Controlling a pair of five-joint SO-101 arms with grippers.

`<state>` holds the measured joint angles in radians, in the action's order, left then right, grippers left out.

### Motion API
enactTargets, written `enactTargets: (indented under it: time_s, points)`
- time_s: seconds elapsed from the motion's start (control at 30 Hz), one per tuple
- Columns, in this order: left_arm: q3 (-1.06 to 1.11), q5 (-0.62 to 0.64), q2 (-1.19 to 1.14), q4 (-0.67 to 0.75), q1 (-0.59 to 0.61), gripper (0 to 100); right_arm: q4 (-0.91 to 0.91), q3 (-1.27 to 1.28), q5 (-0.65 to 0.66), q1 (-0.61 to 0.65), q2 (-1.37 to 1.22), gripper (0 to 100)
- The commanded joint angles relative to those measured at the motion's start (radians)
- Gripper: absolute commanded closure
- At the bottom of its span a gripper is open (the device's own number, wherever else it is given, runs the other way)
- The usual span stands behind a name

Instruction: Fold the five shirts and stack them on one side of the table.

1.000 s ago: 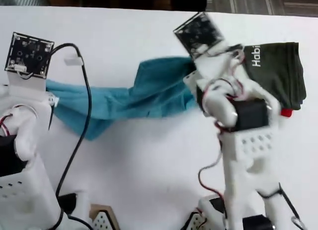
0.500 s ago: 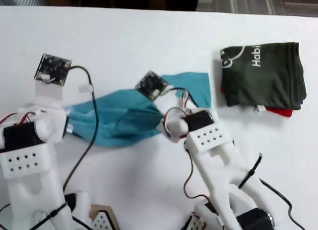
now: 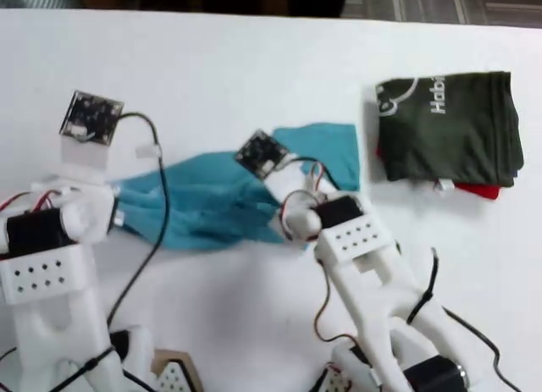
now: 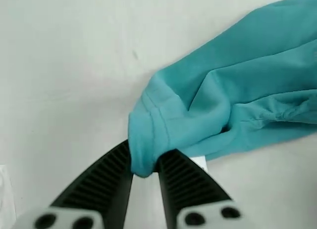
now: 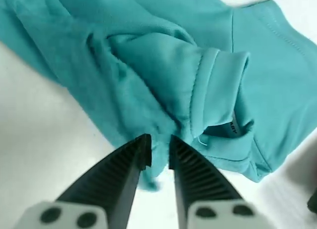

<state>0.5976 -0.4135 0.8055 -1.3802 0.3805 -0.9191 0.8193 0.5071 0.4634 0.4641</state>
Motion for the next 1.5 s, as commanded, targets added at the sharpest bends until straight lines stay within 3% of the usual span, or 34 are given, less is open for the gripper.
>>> enactTargets:
  time_s: [0.0,0.23,0.43,0.73,1.17,1.37,1.47]
  points:
    - [-0.008,-0.005,0.012,0.020,0.000,97,-0.001,-0.023,0.006,-0.010,0.005,97.7]
    - [-0.013,-0.006,0.012,0.018,0.000,97,-0.082,0.003,0.003,-0.005,-0.001,96.5]
    - [-0.013,-0.006,0.012,0.021,0.000,97,-0.231,0.021,0.011,0.039,0.005,81.2]
    - [-0.008,-0.006,0.012,0.057,0.000,97,-0.243,0.077,0.028,0.180,-0.004,81.8]
    - [-0.012,-0.006,0.012,0.052,-0.002,97,-0.036,0.245,0.046,0.145,-0.015,81.8]
    - [-0.012,-0.006,0.012,0.048,0.000,97,0.007,0.195,0.038,0.140,-0.163,82.3]
    - [-0.012,-0.006,0.012,0.048,0.000,97,0.002,0.160,0.038,0.140,-0.206,91.1]
